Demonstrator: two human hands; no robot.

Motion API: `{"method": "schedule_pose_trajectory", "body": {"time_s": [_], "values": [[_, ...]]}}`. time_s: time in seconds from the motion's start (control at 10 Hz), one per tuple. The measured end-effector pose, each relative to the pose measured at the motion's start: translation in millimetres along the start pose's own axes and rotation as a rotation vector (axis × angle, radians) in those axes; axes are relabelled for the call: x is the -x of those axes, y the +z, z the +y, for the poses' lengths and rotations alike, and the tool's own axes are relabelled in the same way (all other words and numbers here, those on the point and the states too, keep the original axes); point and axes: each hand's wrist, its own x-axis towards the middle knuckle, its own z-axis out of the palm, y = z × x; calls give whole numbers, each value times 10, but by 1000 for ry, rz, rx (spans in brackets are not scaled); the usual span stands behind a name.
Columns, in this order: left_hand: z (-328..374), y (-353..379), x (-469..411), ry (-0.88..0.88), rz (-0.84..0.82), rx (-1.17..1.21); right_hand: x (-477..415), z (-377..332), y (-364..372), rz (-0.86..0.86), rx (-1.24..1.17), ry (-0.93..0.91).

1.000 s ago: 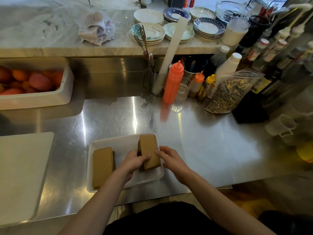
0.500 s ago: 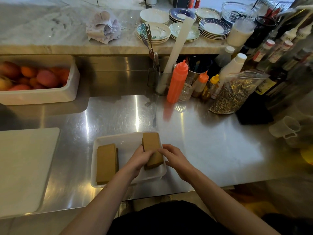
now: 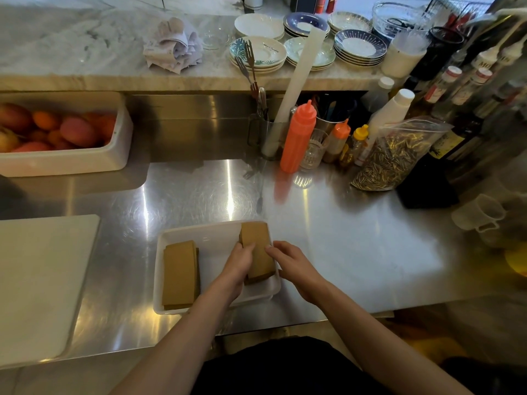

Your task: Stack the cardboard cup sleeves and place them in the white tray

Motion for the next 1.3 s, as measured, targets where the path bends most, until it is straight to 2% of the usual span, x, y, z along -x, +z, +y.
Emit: {"method": "schedule_pose_trajectory", "body": {"time_s": [0.6, 1.0, 1.1, 1.3], "values": [[21, -203, -19, 25, -129, -62, -30, 2, 51, 90, 83, 32], [-5, -462, -57, 92, -229, -266, 24, -186, 191, 170, 276, 61], [47, -502, -9, 131, -213, -317, 54, -207, 210, 163, 308, 65], [173, -519, 229, 381, -48, -565, 89, -301, 140, 157, 452, -7]]}}
